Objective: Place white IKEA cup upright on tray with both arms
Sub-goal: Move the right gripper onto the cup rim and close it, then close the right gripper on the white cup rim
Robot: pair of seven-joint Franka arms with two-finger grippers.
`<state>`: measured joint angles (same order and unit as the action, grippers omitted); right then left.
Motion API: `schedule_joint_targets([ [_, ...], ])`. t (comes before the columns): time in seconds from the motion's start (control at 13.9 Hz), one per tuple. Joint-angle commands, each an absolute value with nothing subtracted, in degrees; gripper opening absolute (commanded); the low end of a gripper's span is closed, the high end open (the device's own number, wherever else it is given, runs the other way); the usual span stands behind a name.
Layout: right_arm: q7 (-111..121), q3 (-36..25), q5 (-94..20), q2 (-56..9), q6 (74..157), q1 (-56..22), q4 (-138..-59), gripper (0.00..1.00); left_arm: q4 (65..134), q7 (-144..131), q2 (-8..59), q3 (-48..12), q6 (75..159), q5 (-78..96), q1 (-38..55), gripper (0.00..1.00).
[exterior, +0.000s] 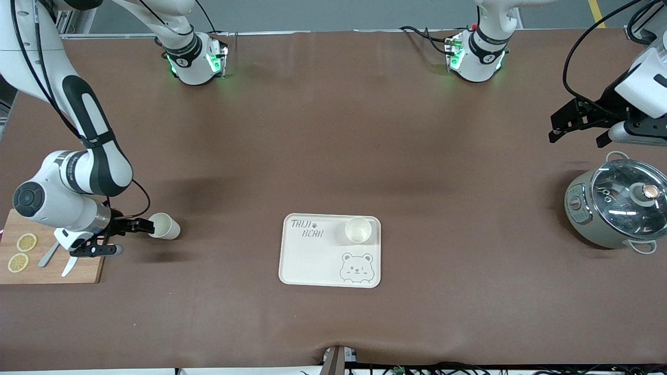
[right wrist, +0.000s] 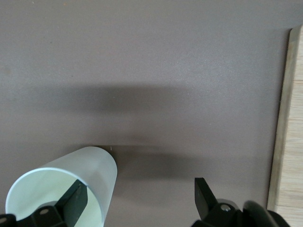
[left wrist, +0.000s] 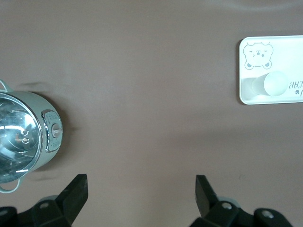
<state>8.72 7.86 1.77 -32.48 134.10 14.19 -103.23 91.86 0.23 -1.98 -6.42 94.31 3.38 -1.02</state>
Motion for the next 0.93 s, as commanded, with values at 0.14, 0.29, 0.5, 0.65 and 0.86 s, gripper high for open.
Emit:
schedule_joint_targets([
  [0.14,8.7,8.44,2.99,-32.87,134.65,14.68,-103.53,1.0,91.85,1.32,-2.29,-6.68,94.57,4.66,-1.41,1.0],
  [0.29,8.53,8.44,2.99,-32.87,135.52,14.42,-104.41,1.0,91.85,1.32,-2.29,-6.68,94.57,4.66,-1.32,1.0],
  [0.5,8.09,8.44,2.99,-32.7,135.35,14.15,-104.68,0.93,91.85,1.32,-2.29,-6.68,94.57,4.66,-1.32,1.0],
  [0.65,8.09,8.44,2.99,-32.52,134.91,14.15,-104.59,0.73,91.76,1.32,-2.37,-6.68,94.57,4.66,-1.32,1.0],
  [0.86,8.0,8.53,2.99,-32.34,134.74,14.15,-104.59,0.61,91.58,1.32,-2.29,-6.68,94.57,4.66,-1.41,1.0],
])
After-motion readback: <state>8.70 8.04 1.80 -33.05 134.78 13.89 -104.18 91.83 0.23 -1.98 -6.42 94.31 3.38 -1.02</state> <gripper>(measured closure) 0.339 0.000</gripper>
